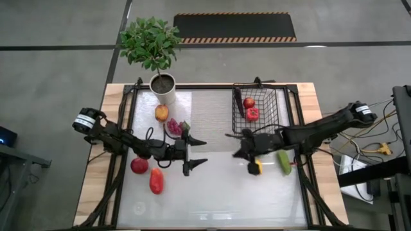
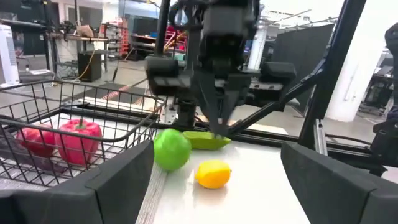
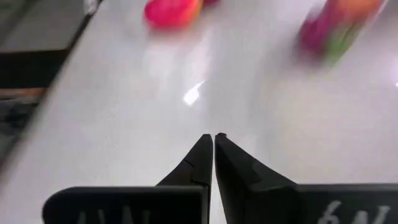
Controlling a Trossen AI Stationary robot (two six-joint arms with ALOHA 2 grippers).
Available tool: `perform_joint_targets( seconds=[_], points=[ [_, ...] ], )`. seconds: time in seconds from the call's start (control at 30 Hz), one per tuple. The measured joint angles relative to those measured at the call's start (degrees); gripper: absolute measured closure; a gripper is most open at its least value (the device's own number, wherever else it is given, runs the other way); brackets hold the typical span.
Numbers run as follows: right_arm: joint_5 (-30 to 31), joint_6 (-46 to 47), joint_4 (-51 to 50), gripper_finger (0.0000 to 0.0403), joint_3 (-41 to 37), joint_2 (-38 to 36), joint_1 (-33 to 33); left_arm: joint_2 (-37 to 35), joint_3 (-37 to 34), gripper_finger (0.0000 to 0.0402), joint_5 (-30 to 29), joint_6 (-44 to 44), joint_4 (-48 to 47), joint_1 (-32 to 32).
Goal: Build produce basket
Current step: Put the green apple into the wire basket
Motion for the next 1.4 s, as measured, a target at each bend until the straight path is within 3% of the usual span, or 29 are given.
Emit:
perform_joint_targets(
  seconds=[0.07,0.37,0.5,0.63,0.77,1.03,1.4],
  points=[
    [-2.3,9.1,-5.0,0.0394,0.0,-0.8,1.6,0.0,0.0,0.0067,0.0,0.1,-0.2,0.0],
    [-0.2,38.5,-20.5,0.0394,0.1,-2.5,10.4,0.0,0.9,0.0067,0.0,3.3,0.2,0.1],
    [3.2,51.1,-37.6,0.0394,3.6,-2.0,10.8,0.0,1.1,0.0067,0.0,3.4,0.2,0.1],
    [7.9,60.0,-55.1,0.0394,8.0,0.0,10.8,0.0,1.2,0.0067,0.0,5.1,0.2,0.1],
    [6.0,60.7,-63.0,0.0382,9.5,2.5,10.8,0.0,1.2,0.0067,0.0,6.1,0.2,0.1],
    [-0.9,60.1,-63.8,0.0280,10.7,7.9,10.7,0.0,1.2,0.0067,-0.1,6.3,0.2,0.2],
    [-0.7,59.0,-64.0,0.0091,14.3,10.0,10.4,0.0,1.1,0.0067,-0.2,7.8,0.0,0.2]
  ],
)
